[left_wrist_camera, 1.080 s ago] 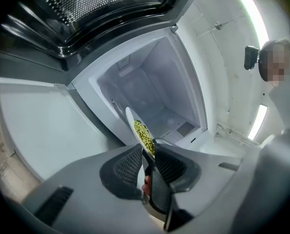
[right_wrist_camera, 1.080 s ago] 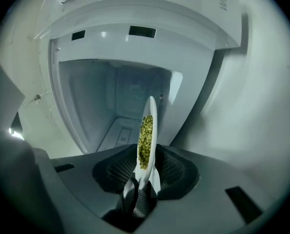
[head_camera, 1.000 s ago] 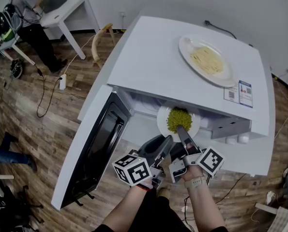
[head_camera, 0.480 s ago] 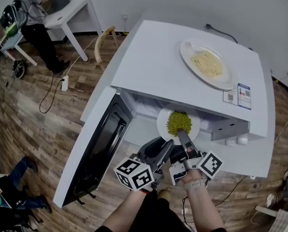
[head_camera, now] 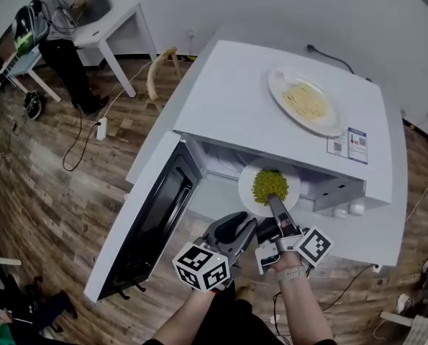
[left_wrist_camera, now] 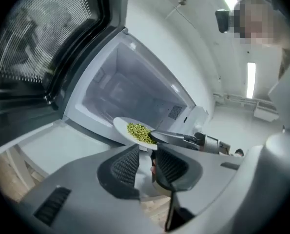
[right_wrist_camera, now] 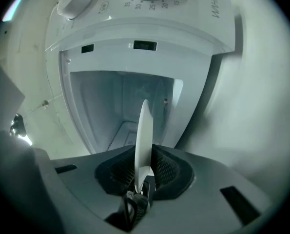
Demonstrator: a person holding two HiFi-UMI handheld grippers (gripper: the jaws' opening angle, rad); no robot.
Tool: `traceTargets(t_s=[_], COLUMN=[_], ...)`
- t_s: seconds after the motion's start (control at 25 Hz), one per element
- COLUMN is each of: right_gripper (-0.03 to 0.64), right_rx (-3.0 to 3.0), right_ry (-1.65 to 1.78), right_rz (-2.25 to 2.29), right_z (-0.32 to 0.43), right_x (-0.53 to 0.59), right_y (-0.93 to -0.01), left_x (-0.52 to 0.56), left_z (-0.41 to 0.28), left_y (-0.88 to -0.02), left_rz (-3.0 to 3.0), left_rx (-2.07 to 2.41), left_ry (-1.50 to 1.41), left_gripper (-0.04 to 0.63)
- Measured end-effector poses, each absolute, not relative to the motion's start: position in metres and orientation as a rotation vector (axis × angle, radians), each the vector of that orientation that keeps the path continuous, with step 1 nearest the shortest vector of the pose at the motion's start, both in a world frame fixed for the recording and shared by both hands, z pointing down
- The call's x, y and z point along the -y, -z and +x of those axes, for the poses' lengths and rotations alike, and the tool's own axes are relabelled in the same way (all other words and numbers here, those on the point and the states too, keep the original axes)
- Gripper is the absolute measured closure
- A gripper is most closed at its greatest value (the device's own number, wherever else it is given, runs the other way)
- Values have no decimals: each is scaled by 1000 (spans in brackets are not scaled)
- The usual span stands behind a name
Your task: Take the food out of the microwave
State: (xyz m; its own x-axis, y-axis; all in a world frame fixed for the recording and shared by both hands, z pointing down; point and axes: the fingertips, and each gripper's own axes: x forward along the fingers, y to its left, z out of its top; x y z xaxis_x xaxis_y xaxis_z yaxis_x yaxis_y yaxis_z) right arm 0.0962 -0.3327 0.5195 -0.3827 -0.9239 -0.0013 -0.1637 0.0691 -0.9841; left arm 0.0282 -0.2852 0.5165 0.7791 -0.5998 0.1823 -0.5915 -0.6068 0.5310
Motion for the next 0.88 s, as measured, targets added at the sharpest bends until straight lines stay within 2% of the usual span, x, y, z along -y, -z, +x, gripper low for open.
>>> traceTargets(t_s=[0.08, 0.16, 0.88], right_gripper=[541, 541, 541], right_rx=[-1641, -1635, -1559], right_ry=[1369, 1365, 1355], right_rz=[-1098, -1093, -1022], right_z=[98, 98, 105], right_x=[330, 327, 295], right_y=[-518, -515, -487], left_x=[283, 280, 250], left_z=[25, 25, 28], left_y=[-511, -506, -470], left_rz=[2452, 2496, 2591], left_rx=[924, 940, 1045], left_ry=[-20, -40, -33], left_gripper=[529, 549, 558])
